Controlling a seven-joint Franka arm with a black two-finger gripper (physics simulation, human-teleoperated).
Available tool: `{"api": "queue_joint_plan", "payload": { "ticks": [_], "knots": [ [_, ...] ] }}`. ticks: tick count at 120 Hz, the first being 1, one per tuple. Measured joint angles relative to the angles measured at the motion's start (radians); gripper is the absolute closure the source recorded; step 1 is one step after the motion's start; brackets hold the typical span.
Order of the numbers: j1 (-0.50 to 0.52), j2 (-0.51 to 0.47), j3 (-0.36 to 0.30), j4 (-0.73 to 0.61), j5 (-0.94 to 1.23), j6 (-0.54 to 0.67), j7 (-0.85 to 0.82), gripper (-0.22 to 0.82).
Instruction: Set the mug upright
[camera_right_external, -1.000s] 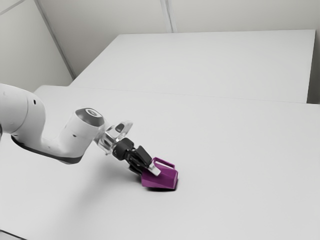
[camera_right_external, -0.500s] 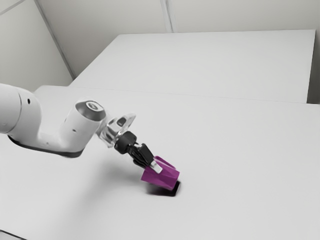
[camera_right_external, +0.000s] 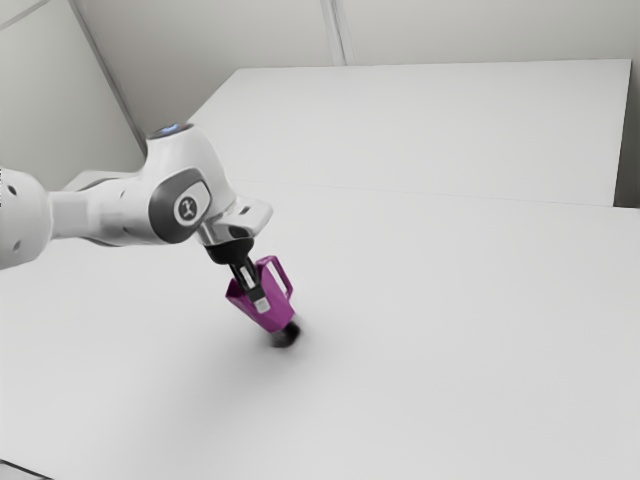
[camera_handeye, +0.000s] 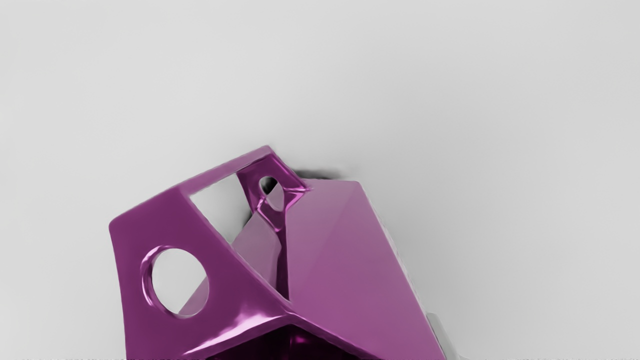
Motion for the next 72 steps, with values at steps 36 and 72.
{"api": "queue_joint_plan", "payload": {
  "ticks": [36, 72],
  "knots": [
    [-0.005, 0.042, -0.009, 0.006, 0.126, 0.062, -0.04, 0.78],
    [-0.008, 0.065, -0.008, 0.027, 0.177, -0.005, -0.069, 0.78]
  ]
}}
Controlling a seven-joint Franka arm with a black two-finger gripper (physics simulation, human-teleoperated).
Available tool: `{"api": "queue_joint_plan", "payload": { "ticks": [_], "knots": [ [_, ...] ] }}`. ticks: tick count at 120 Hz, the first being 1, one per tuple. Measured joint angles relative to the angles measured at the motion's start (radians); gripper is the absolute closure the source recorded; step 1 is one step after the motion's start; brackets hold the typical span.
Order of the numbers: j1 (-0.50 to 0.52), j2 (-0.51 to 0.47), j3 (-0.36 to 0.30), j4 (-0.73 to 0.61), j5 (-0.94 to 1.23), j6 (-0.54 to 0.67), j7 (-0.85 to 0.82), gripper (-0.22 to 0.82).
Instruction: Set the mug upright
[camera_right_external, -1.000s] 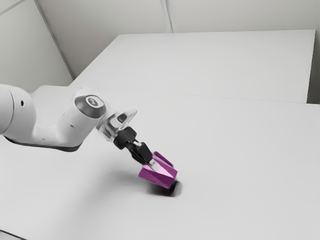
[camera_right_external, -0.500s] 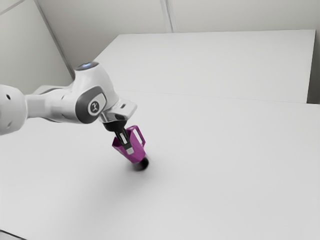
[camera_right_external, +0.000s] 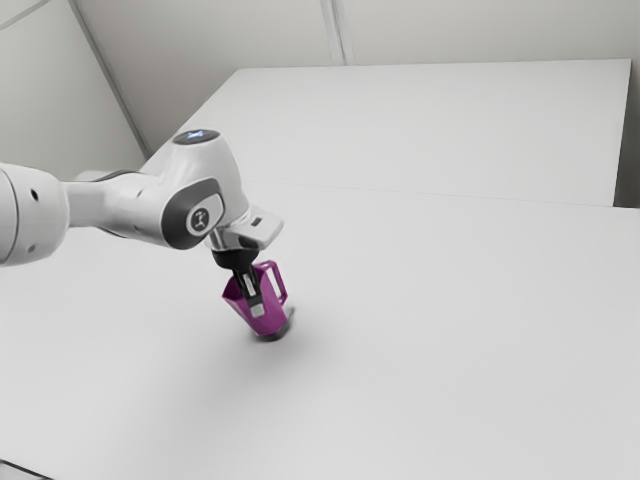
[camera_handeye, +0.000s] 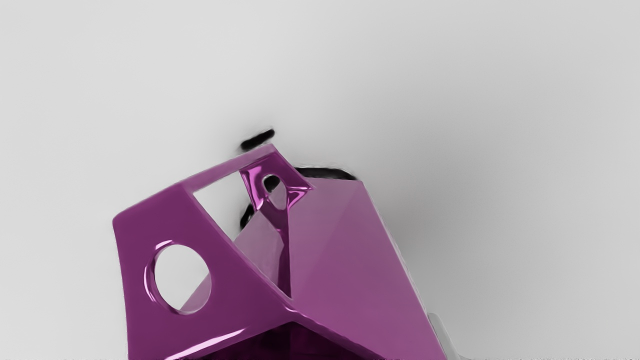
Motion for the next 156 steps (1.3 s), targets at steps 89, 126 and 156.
{"api": "queue_joint_plan", "payload": {
  "ticks": [89, 126, 156],
  "knots": [
    [0.022, -0.03, -0.024, 0.001, 0.033, 0.0, -0.029, 0.14],
    [-0.008, -0.075, -0.039, 0.069, 0.031, -0.046, -0.045, 0.04],
    [0.015, -0.058, -0.02, 0.33, 0.019, -0.204, -0.238, 0.01]
  ]
}}
